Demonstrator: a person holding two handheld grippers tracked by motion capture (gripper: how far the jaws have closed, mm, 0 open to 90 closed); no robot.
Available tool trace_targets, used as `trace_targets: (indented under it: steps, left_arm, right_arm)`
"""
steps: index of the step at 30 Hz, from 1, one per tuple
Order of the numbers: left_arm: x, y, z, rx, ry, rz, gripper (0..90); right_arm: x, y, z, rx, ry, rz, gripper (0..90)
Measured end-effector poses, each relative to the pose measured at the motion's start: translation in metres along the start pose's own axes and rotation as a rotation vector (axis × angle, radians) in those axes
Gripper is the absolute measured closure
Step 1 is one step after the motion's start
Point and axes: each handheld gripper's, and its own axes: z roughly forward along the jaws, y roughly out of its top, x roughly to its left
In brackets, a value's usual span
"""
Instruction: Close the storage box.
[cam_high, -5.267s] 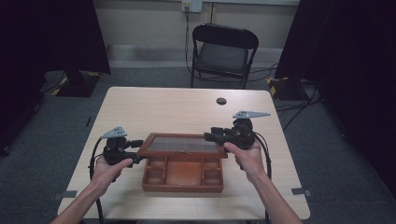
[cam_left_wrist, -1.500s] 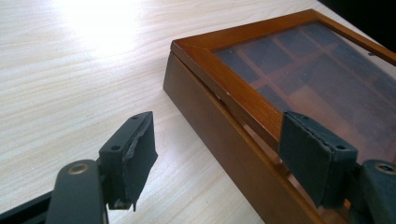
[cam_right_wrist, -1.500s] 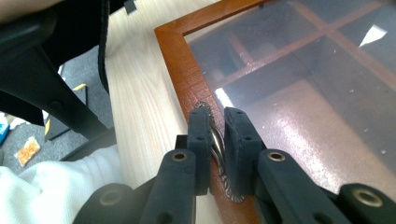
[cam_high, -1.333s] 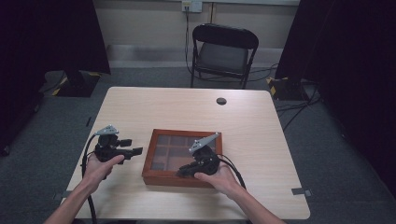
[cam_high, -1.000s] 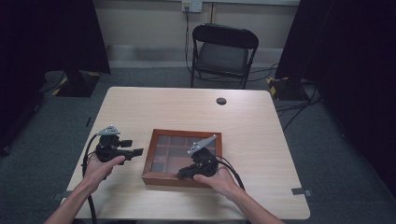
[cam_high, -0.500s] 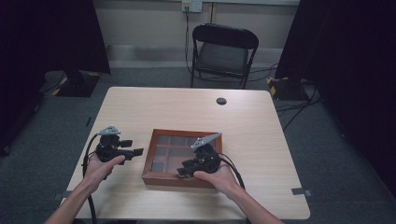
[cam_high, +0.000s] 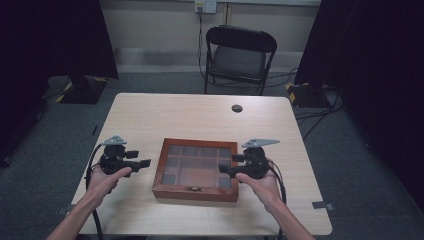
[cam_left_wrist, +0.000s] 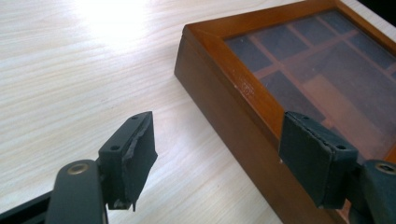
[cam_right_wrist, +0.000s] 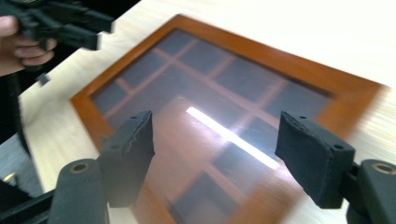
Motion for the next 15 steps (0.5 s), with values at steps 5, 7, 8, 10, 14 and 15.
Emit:
trace_targets:
  steps: [5,7,8,10,14,15]
  left_arm:
    - [0.006,-0.007,-0.005,0.014,0.020,-0.001,26.8]
    - [0.009,-0.010,-0.006,0.026,0.051,-0.003,26.7]
    - [0.010,-0.012,-0.006,0.030,0.074,-0.010,26.5]
    - [0.014,-0.015,-0.007,0.026,0.065,-0.011,23.8]
    - [0.021,-0.018,-0.009,0.044,0.111,-0.034,22.9]
    - [0.023,-0.020,-0.008,0.054,0.116,-0.037,22.7]
  right_arm:
    - [-0.025,-0.012,-0.020,-0.029,-0.084,0.072,16.3]
    - [-0.035,-0.019,-0.027,-0.033,-0.130,0.098,14.5]
    - [-0.040,-0.023,-0.030,-0.030,-0.153,0.106,14.8]
    - [-0.050,-0.032,-0.036,-0.022,-0.174,0.123,14.7]
    - [-0.070,-0.047,-0.047,0.002,-0.277,0.188,14.7]
    - [-0.075,-0.050,-0.049,0.000,-0.289,0.210,14.7]
